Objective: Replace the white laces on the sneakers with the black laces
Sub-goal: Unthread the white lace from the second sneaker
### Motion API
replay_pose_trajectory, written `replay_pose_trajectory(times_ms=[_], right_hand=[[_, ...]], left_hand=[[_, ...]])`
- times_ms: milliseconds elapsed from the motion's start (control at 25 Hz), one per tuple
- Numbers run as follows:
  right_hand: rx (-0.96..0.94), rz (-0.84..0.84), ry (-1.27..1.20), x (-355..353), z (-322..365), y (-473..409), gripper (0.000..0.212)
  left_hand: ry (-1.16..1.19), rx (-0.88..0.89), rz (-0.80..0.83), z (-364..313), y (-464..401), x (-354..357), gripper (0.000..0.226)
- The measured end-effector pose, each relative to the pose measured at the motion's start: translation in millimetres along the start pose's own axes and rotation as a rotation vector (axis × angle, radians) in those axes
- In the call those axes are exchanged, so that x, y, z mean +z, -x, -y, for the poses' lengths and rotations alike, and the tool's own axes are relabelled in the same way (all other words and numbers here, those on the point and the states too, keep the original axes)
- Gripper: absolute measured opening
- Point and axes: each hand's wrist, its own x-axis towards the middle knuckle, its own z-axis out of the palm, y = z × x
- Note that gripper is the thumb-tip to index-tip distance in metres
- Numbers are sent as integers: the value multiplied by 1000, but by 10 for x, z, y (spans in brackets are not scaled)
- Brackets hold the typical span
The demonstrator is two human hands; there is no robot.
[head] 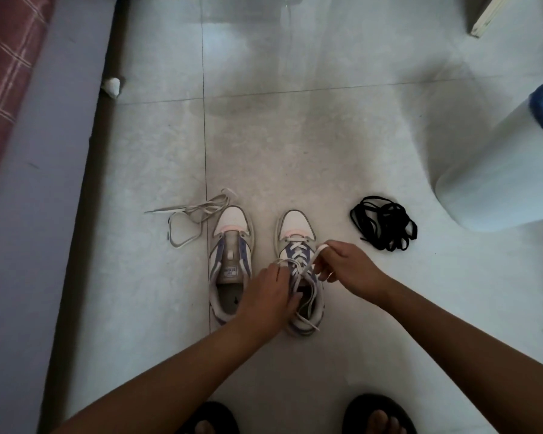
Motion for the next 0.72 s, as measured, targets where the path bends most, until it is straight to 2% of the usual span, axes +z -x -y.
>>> replay_pose_trajectory(times_ms=[120,240,320,440,520,600,720], right_hand=[[113,64,-182,128,15,50,32],[177,64,-296,184,-55,101,32],[195,28,-378,118,-96,62,31],[282,-3,-690,71,-128,-11,25],[366,-8,-852,134,-165,-22,22],[443,-45,-846,214,-231,-29,22],[493,-88,-888,271,-296,-38,22]], left_hand=[[-4,-8,24,-62,-74,35,42],[19,-64,18,-105,-132,10,25],[-73,-51,45,-123,-146,-36,23],[-168,8,132,-169,-98,-107,28],[2,-52,172,-127,-119,-272,19],[310,-151,228,-10,-202,-495,16],[528,-172,310,90,-237,-763,21]])
